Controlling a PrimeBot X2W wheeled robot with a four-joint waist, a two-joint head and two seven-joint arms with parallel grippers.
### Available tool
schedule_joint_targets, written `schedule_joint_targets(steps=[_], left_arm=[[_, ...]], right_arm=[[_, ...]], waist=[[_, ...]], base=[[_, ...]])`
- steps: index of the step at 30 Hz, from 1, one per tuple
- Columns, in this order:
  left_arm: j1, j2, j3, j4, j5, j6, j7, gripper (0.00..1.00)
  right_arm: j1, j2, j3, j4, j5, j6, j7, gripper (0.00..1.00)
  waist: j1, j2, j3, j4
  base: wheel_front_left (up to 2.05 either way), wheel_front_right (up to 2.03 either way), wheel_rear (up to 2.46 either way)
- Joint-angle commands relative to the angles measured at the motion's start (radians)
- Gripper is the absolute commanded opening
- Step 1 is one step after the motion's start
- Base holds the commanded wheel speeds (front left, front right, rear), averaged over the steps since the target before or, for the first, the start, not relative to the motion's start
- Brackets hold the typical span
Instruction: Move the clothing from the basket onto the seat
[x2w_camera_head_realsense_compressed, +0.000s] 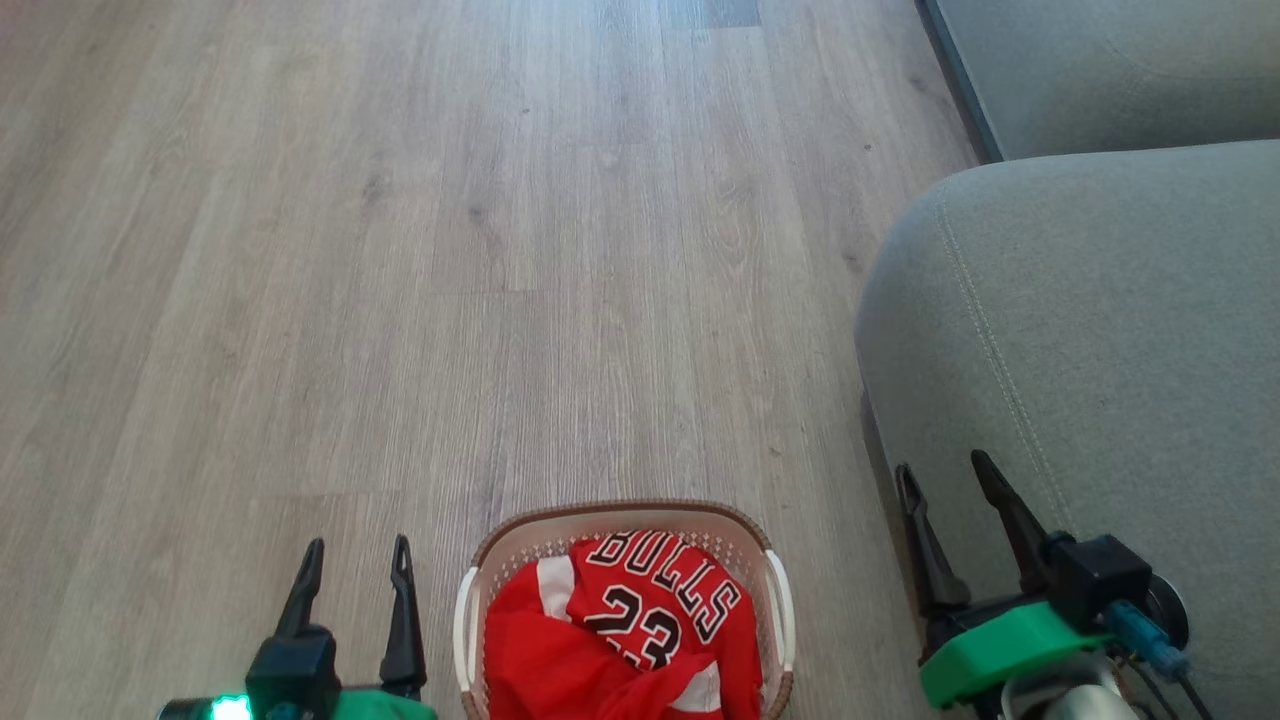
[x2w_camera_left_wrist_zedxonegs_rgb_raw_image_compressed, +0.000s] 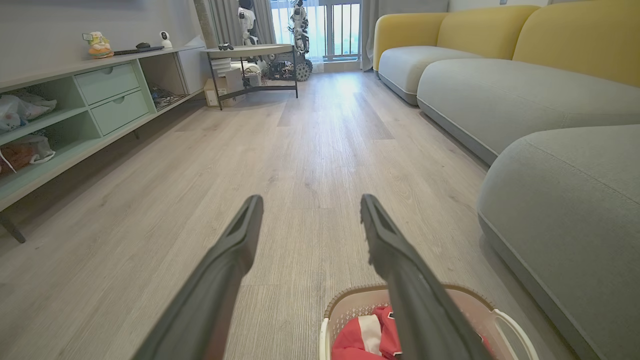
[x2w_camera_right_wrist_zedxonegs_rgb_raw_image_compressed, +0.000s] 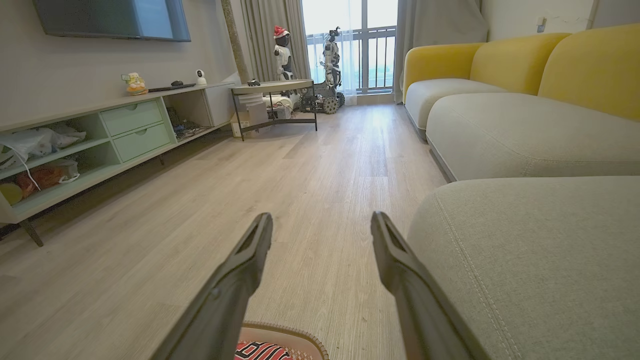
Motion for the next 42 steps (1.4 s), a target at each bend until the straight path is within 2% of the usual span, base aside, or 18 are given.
schedule_joint_targets(steps=[1,32,40,42], left_arm=[[-0.031,0.004,0.031,-0.035,0.02,0.007,-0.015,1.0],[-0.04,-0.008,0.052,-0.021,0.029,-0.016,-0.015,1.0],[-0.064,-0.01,0.042,-0.011,0.032,-0.03,-0.015,1.0],[-0.094,-0.01,0.028,-0.002,0.038,-0.045,-0.015,1.0]], right_arm=[[-0.024,-0.014,0.028,-0.041,-0.017,0.0,-0.014,1.0],[-0.031,-0.014,0.017,-0.041,-0.014,0.0,-0.014,1.0],[-0.038,-0.014,0.004,-0.051,-0.02,0.0,-0.014,1.0],[-0.049,-0.014,-0.009,-0.065,-0.027,0.0,-0.014,1.0]], waist=[[0.0,0.0,0.001,0.0],[0.0,0.0,0.017,0.001],[0.0,0.0,0.054,0.008],[0.0,0.0,0.089,0.011]], base=[[0.0,0.0,0.0],[0.0,0.0,0.0],[0.0,0.0,0.0],[0.0,0.0,0.0]])
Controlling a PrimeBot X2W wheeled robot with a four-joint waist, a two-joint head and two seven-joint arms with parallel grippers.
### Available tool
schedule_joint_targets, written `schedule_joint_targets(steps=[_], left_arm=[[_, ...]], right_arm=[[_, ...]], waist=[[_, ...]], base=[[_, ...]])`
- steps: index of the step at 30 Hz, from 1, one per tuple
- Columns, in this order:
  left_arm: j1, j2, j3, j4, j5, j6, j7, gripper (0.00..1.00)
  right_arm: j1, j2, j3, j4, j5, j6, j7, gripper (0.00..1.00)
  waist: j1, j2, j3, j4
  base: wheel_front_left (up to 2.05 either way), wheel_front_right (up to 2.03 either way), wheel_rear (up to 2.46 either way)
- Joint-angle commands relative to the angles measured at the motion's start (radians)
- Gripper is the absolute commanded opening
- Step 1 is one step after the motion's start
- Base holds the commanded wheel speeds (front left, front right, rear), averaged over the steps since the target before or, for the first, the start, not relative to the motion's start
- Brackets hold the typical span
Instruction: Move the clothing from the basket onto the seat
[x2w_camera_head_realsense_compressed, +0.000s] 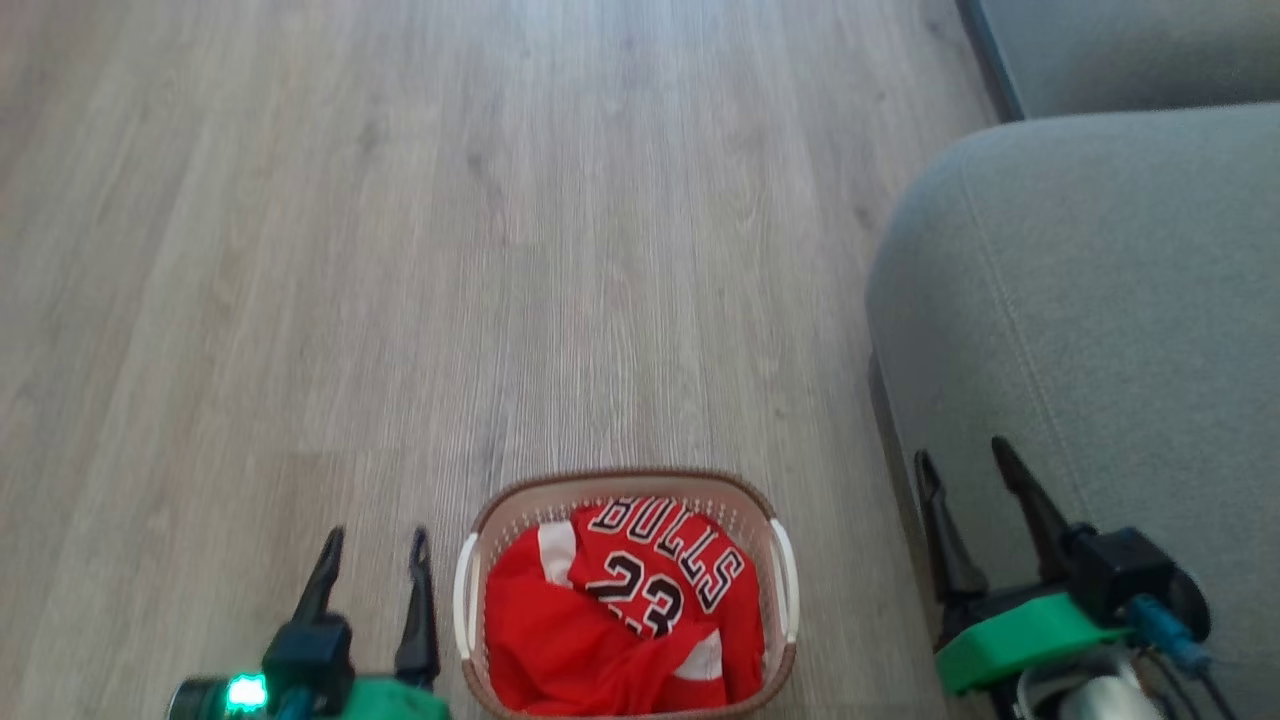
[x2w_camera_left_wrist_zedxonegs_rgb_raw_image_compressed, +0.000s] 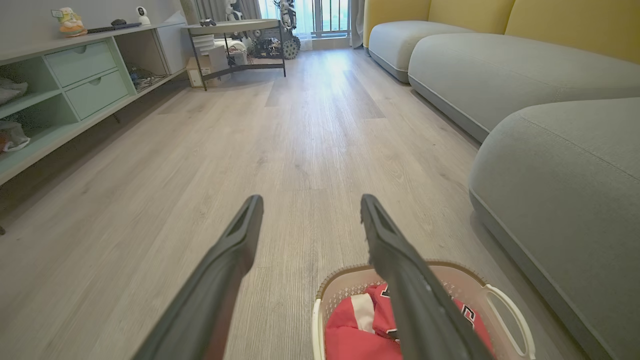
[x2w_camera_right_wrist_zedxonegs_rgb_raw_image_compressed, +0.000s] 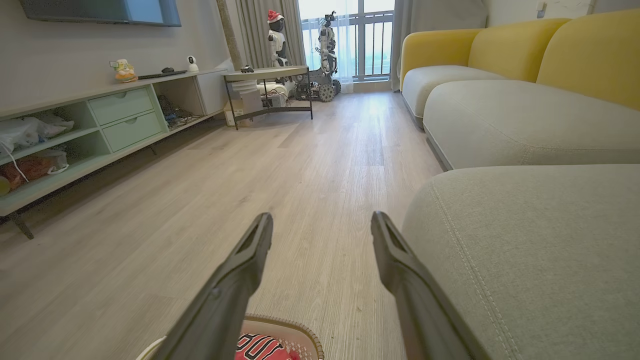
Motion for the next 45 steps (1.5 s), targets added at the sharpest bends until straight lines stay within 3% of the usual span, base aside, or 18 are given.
schedule_joint_targets(steps=[1,14,28,34,45], left_arm=[[-0.088,-0.004,0.022,-0.027,0.013,-0.011,-0.012,1.0],[-0.387,-0.005,-0.075,0.124,0.054,-0.076,-0.012,1.0],[-0.67,-0.007,-0.265,0.462,0.092,-0.175,-0.012,1.0],[-0.762,-0.007,-0.339,0.628,0.087,-0.182,-0.012,1.0],[-0.887,-0.008,-0.392,0.788,-0.009,-0.141,-0.012,1.0]], right_arm=[[-0.056,-0.014,0.009,-0.052,-0.014,0.0,-0.01,1.0],[-0.222,-0.014,-0.096,-0.169,-0.06,0.0,-0.01,1.0],[-0.353,-0.014,-0.185,-0.261,-0.092,0.0,-0.01,1.0],[-0.376,-0.014,-0.171,-0.293,-0.088,0.0,-0.01,1.0],[-0.407,-0.014,-0.148,-0.35,-0.067,0.0,-0.01,1.0]], waist=[[0.0,0.0,0.042,0.004],[0.0,0.0,0.37,-0.003],[0.0,0.0,0.66,-0.012],[0.0,0.0,0.734,-0.025],[0.0,0.0,0.845,-0.066]], base=[[0.0,0.0,0.0],[0.0,0.0,0.0],[0.0,0.0,0.0],[0.0,0.0,0.0],[0.0,0.0,0.0]])
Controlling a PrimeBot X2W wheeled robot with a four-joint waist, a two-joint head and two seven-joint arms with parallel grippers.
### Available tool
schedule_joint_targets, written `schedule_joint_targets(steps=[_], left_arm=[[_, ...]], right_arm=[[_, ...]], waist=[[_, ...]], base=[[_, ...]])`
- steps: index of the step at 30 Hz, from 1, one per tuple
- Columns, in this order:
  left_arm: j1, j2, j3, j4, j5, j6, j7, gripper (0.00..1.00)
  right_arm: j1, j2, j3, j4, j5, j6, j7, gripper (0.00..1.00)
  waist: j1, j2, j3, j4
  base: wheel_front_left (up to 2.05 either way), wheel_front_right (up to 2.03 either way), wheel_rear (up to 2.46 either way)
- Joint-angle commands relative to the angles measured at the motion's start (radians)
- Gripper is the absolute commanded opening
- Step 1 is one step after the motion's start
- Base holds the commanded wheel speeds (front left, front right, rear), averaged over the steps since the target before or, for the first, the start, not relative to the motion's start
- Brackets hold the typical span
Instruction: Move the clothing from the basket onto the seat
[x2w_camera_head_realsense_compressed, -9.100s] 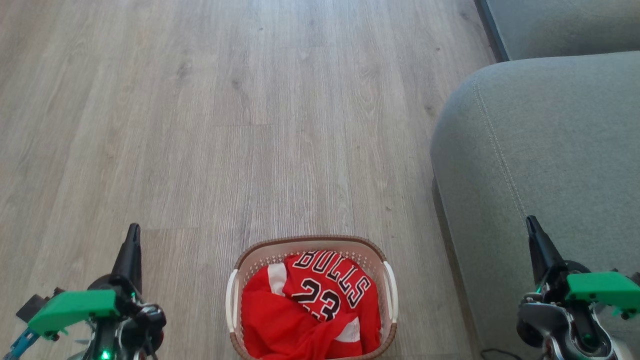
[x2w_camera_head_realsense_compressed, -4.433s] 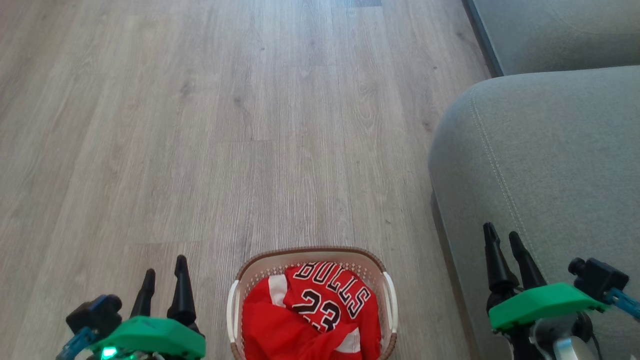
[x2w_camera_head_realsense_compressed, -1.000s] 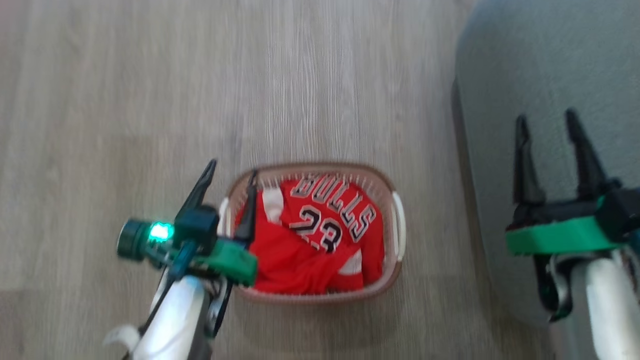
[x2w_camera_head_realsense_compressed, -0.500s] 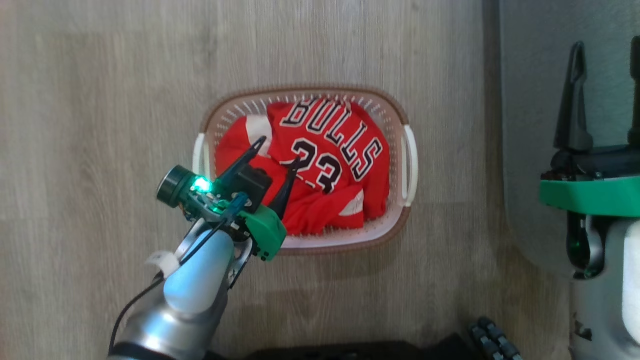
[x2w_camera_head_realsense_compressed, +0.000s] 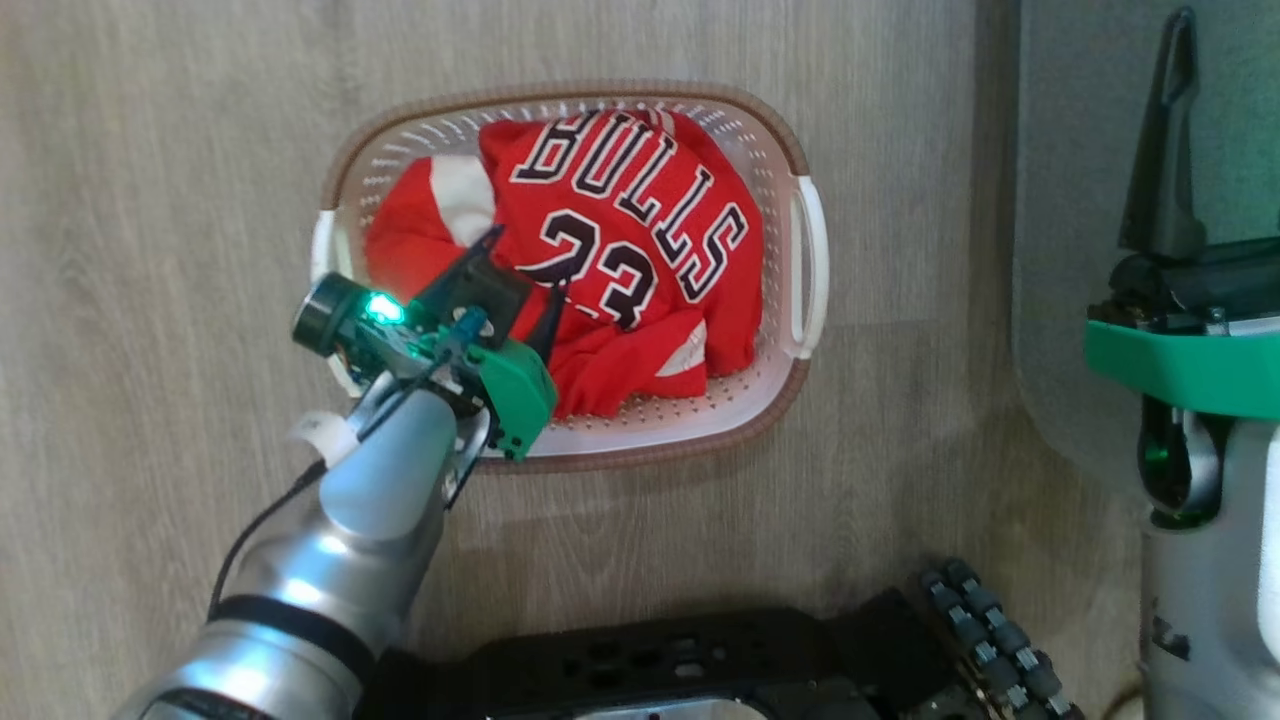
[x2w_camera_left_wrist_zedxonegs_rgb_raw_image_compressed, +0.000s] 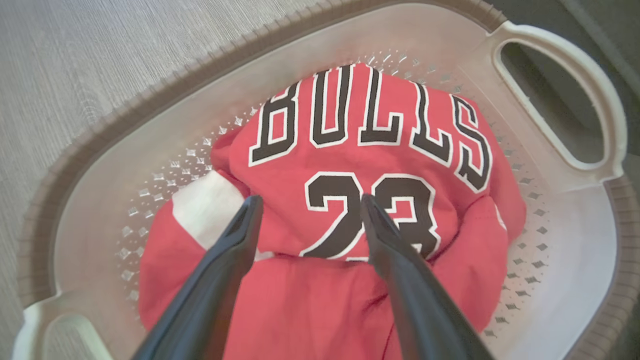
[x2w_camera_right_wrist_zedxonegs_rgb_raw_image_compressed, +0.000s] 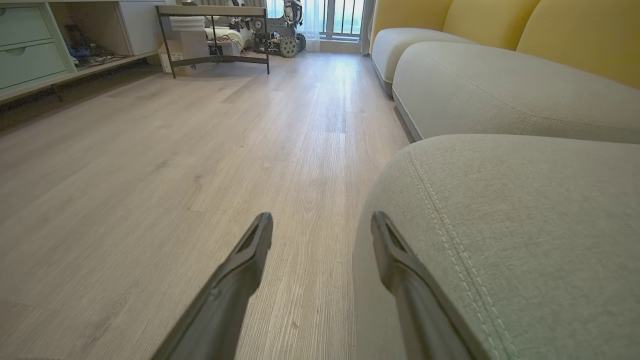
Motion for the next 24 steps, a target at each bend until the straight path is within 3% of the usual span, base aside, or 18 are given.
schedule_joint_targets(steps=[1,14,24], left_arm=[[0.001,0.01,0.015,0.002,-0.019,0.014,-0.01,1.0],[-0.086,0.011,0.058,0.122,-0.068,0.061,-0.01,1.0],[-0.14,0.01,0.062,0.223,-0.103,0.044,-0.01,1.0]], right_arm=[[0.008,-0.009,0.022,-0.044,0.012,0.0,-0.006,1.0],[-0.014,-0.009,0.034,-0.07,0.044,0.0,-0.006,1.0],[-0.025,-0.009,0.045,-0.072,0.062,0.0,-0.006,1.0]], waist=[[-0.0002,0.0001,0.027,-0.019],[-0.0002,0.0001,0.083,-0.058],[-0.0002,0.0001,0.105,-0.082]], base=[[0.0,0.0,0.0],[0.0,0.0,0.0],[0.0,0.0,0.0]])
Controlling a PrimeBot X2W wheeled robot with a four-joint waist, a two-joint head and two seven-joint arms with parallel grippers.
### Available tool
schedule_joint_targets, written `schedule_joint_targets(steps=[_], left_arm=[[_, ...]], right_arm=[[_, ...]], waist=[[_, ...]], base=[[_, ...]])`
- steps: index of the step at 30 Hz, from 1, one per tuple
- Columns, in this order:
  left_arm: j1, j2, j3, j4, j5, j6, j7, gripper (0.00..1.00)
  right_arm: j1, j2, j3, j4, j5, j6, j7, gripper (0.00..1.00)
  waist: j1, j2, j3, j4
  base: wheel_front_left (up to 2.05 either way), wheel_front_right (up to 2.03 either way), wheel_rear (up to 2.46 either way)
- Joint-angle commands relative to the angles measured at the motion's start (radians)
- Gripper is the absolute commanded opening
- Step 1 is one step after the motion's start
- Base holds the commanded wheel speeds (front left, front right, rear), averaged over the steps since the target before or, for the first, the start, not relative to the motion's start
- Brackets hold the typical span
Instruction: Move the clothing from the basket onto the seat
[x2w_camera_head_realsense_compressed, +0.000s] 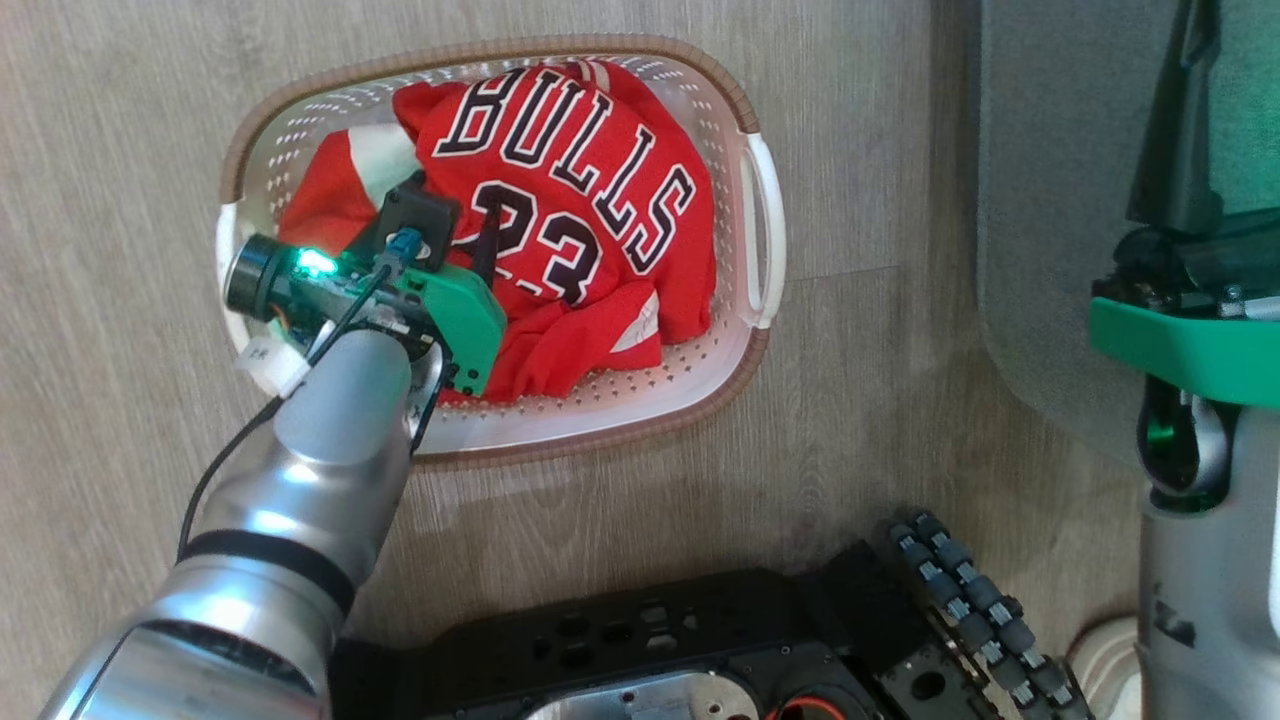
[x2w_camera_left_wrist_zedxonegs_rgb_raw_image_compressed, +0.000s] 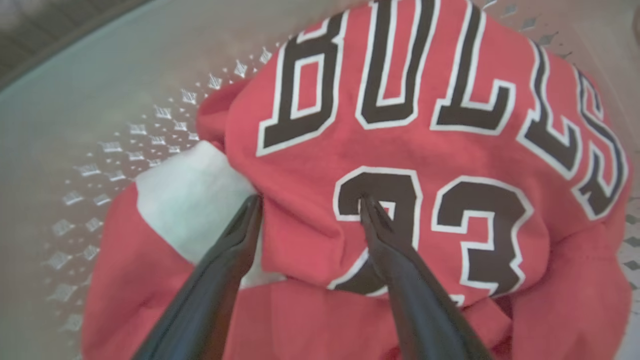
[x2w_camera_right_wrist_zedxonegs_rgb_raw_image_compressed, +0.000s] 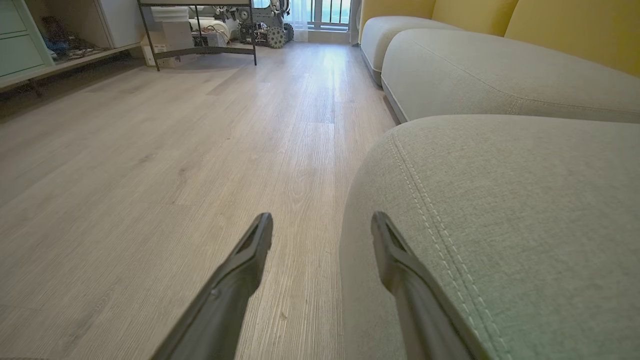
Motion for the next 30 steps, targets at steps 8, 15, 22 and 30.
schedule_joint_targets(steps=[8,15,22,30], left_arm=[[0.024,0.018,-0.018,-0.05,-0.045,-0.01,-0.01,0.0],[0.057,0.018,-0.052,-0.127,-0.068,-0.013,-0.01,0.0],[0.107,0.018,-0.074,-0.231,-0.075,-0.031,-0.01,0.0],[0.177,0.018,-0.06,-0.348,-0.057,-0.03,-0.01,0.0]], right_arm=[[0.009,-0.009,0.021,-0.035,0.004,0.0,-0.006,1.0],[0.006,-0.009,0.025,-0.016,0.002,0.0,-0.006,1.0],[0.019,-0.009,0.026,0.032,-0.007,0.0,-0.006,1.0],[0.053,-0.009,0.033,0.1,-0.019,0.0,-0.006,1.0]], waist=[[-0.0001,0.0,0.001,-0.002],[-0.0001,0.0,-0.042,0.012],[-0.0001,0.0,-0.145,0.038],[-0.0001,0.0,-0.306,0.064]], base=[[0.0,0.0,0.0],[0.0,0.0,0.0],[0.0,0.0,0.0],[0.0,0.0,0.0]])
